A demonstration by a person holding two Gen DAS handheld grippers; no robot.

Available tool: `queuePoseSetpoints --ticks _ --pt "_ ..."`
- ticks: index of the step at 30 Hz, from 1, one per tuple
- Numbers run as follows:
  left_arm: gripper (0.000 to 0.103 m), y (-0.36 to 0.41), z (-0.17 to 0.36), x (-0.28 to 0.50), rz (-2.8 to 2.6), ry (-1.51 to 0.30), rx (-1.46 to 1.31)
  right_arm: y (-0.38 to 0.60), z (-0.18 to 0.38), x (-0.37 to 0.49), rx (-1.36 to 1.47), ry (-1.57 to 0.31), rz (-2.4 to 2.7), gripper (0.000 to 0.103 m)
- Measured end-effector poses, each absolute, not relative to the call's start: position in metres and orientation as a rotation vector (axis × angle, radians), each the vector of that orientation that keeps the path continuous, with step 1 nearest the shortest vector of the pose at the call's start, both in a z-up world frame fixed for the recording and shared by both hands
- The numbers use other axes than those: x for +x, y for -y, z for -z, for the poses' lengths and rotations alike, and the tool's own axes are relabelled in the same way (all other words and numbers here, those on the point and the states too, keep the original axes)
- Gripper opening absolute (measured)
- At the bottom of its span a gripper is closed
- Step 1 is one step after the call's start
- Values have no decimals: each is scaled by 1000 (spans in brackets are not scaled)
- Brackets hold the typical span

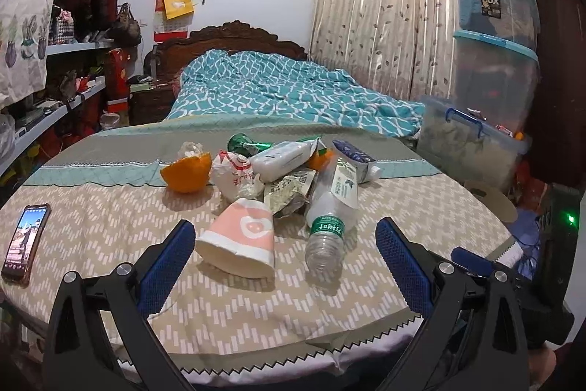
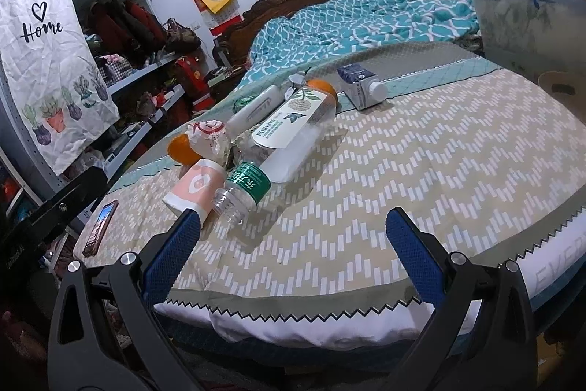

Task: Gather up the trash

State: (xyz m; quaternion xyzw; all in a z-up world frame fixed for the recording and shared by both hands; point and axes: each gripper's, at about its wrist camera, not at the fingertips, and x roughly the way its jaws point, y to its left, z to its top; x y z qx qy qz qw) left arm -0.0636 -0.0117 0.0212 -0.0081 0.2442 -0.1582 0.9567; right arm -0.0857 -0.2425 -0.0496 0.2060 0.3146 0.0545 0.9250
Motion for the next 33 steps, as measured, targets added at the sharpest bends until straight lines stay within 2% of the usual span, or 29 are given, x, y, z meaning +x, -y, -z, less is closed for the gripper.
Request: queuePoseSetpoints --ticks 17,33 --pt "94 -3 -18 -57 242 -516 -41 236 48 -80 391 -657 -125 100" --pt "94 16 -18 -64 241 -513 29 239 48 -88 365 -654 -103 100"
